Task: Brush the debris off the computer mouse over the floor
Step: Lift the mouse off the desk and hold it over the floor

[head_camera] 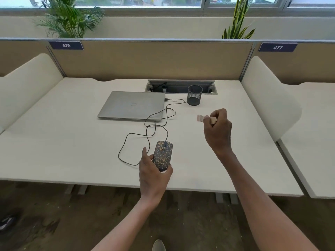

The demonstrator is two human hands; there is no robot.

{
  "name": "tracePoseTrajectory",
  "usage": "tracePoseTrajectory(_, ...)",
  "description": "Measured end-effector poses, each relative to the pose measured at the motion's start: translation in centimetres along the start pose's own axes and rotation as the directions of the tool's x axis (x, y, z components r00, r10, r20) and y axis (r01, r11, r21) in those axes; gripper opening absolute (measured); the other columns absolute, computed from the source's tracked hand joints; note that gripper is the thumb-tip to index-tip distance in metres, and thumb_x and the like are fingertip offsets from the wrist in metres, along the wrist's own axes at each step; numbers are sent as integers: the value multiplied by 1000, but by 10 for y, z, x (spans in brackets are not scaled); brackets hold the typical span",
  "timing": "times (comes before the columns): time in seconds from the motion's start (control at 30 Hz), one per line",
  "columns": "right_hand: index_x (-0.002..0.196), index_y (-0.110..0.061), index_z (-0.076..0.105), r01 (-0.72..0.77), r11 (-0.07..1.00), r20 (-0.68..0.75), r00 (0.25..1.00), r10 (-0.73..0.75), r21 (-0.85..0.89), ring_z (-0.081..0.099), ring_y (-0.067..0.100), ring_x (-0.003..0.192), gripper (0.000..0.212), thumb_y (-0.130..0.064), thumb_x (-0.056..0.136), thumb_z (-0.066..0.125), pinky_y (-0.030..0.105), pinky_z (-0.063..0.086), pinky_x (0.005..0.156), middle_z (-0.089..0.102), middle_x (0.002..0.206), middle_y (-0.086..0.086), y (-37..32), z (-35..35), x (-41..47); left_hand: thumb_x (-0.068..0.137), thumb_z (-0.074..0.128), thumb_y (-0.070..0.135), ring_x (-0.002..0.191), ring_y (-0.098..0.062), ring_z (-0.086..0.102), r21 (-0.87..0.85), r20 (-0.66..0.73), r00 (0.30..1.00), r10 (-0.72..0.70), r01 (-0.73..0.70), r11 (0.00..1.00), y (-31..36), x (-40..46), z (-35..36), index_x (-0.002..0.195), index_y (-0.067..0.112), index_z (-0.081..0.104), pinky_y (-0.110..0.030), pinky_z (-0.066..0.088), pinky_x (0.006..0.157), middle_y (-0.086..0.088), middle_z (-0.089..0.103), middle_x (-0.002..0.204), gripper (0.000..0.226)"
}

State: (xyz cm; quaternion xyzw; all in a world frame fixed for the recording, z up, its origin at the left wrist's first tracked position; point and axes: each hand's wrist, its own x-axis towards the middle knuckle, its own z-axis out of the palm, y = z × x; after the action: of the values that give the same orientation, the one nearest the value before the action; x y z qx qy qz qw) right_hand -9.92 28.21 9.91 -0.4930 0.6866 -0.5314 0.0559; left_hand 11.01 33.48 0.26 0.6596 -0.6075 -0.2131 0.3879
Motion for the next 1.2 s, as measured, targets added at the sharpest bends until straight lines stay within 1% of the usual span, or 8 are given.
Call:
tracePoseTrajectory(0.1, 106, -5, 57, -52, 999, 87, 995, 52, -4, 52, 14, 59, 16, -12, 94, 50, 28, 33, 59, 55, 67, -12, -1, -9, -20, 71, 86, 34, 116, -22, 52, -4, -17, 1000, 15, -15, 1000, 3, -22, -12, 153, 22, 16, -27, 41, 90, -3, 58, 123, 109)
tracePoseTrajectory(0.23, 118, -1, 65, -84, 996, 210, 974, 85, -11, 65, 33, 83, 33, -21, 98, 46, 33, 46, 70, 73, 90, 15, -10, -19, -52, 71, 87, 33, 114, -23, 53, -13, -28, 998, 47, -47, 999, 6, -48, -30, 153, 21, 16, -27, 44, 89, -6, 58, 123, 109)
tracePoseTrajectory(0.3, 116, -3, 66, -84, 996, 261, 962, 81, 0, 68, 35, 87, 29, -20, 102, 46, 40, 54, 76, 74, 93, 17, -16, -22, -70, 71, 88, 32, 114, -23, 54, -3, -39, 998, 50, -50, 999, 7, -60, -41, 152, 18, 17, -26, 42, 89, -8, 59, 123, 109)
tracePoseTrajectory(0.43, 119, -10, 63, -97, 995, 354, 932, 82, 25, 68, 21, 73, 27, -23, 107, 43, 41, 58, 74, 73, 88, 12, -26, -26, -105, 71, 90, 32, 112, -22, 55, 0, -48, 997, 63, -63, 998, 6, -78, -63, 153, 14, 17, -24, 42, 89, -10, 60, 122, 111)
tracePoseTrajectory(0.67, 115, -13, 60, -221, 972, 471, 867, 161, 75, 67, 20, 66, 25, -29, 108, 43, 39, 56, 69, 72, 87, 11, -55, -19, -166, 68, 92, 33, 111, -25, 58, -3, -49, 993, 111, -112, 994, -8, -93, -109, 152, 9, 20, -29, 47, 90, -10, 61, 119, 113)
tracePoseTrajectory(0.9, 115, -19, 63, -313, 940, 458, 861, 222, 133, 72, 18, 58, 26, -37, 106, 47, 32, 59, 61, 77, 76, 5, -88, -9, -224, 67, 92, 33, 98, -10, 52, -41, -22, 987, 157, -158, 987, -37, -104, -162, 150, 15, 22, -22, 46, 82, 4, 53, 107, 111)
tracePoseTrajectory(1.03, 97, -20, 68, -313, 935, 430, 876, 218, 164, 71, 18, 50, 26, -38, 104, 51, 24, 52, 50, 76, 64, 2, -101, -10, -253, 66, 92, 34, 100, -13, 49, -23, -18, 982, 188, -188, 982, -55, -113, -184, 149, 11, 26, -25, 46, 85, 6, 50, 105, 108)
tracePoseTrajectory(1.2, 98, -31, 66, -378, 908, 479, 840, 253, 184, 70, 19, 59, 17, -35, 105, 51, 37, 59, 64, 76, 74, 6, -108, -14, -277, 67, 91, 35, 103, -25, 57, 10, 7, 978, 206, -206, 978, -65, -121, -195, 143, 3, 38, -34, 54, 86, -10, 61, 108, 99)
